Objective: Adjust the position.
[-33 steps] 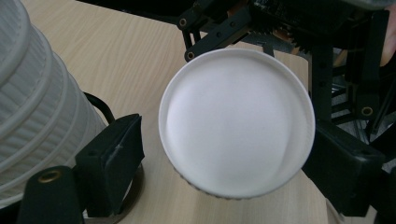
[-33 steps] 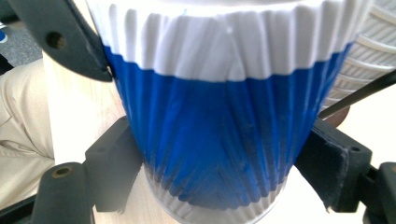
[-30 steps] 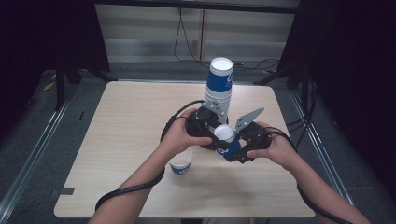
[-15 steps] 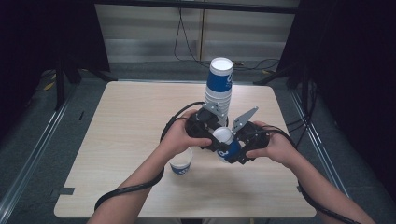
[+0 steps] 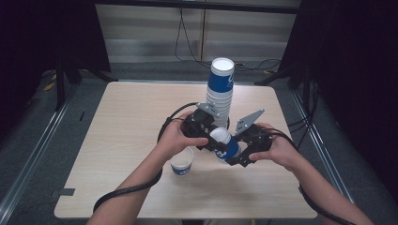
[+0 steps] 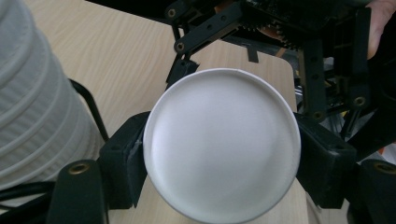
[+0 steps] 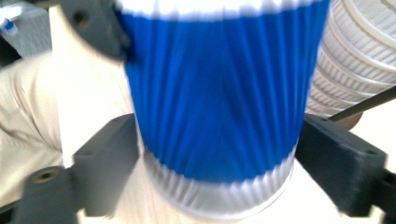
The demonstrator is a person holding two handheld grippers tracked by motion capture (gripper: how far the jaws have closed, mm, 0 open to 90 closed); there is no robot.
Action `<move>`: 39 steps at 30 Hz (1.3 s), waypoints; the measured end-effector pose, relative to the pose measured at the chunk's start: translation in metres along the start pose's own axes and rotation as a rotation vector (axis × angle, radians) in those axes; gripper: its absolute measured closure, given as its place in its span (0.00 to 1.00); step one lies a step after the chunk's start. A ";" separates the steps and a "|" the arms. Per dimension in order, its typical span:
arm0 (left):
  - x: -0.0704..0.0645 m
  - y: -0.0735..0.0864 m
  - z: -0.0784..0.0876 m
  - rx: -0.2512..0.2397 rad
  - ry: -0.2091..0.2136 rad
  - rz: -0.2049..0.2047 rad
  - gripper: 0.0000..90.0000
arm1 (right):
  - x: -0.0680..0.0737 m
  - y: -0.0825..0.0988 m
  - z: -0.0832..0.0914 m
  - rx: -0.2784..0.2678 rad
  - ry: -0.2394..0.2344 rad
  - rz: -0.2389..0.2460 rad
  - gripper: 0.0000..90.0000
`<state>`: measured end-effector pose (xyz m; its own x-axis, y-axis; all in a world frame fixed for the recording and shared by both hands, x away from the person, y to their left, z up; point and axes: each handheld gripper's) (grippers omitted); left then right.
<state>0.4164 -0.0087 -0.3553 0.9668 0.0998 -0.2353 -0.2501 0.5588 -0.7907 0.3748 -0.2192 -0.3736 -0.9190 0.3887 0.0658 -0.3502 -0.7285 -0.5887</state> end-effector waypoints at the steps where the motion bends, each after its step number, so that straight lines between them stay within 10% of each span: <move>1: 0.001 0.001 0.002 0.002 0.002 0.007 0.31 | 0.000 0.003 0.000 -0.017 0.013 0.000 0.14; 16: 0.005 0.011 0.012 -0.082 0.018 0.074 0.31 | -0.001 0.023 -0.006 -0.243 -0.021 -0.081 0.12; 34: 0.003 0.012 0.009 -0.069 0.031 0.054 0.31 | 0.002 0.020 -0.011 -0.233 -0.013 -0.052 0.20; 39: 0.001 0.010 0.012 -0.006 -0.006 -0.012 0.22 | 0.001 0.020 -0.009 -0.195 -0.003 -0.040 0.21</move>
<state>0.4151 0.0071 -0.3565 0.9699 0.0986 -0.2226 -0.2393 0.5547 -0.7969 0.3686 -0.2283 -0.3926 -0.9059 0.4127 0.0945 -0.3447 -0.5892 -0.7308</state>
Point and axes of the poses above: each handheld gripper's, and its own axes: z roughly backward along the jaws, y roughly out of its underside, x roughly to its left, and after that the axes turned 1 degree about -x, right-handed
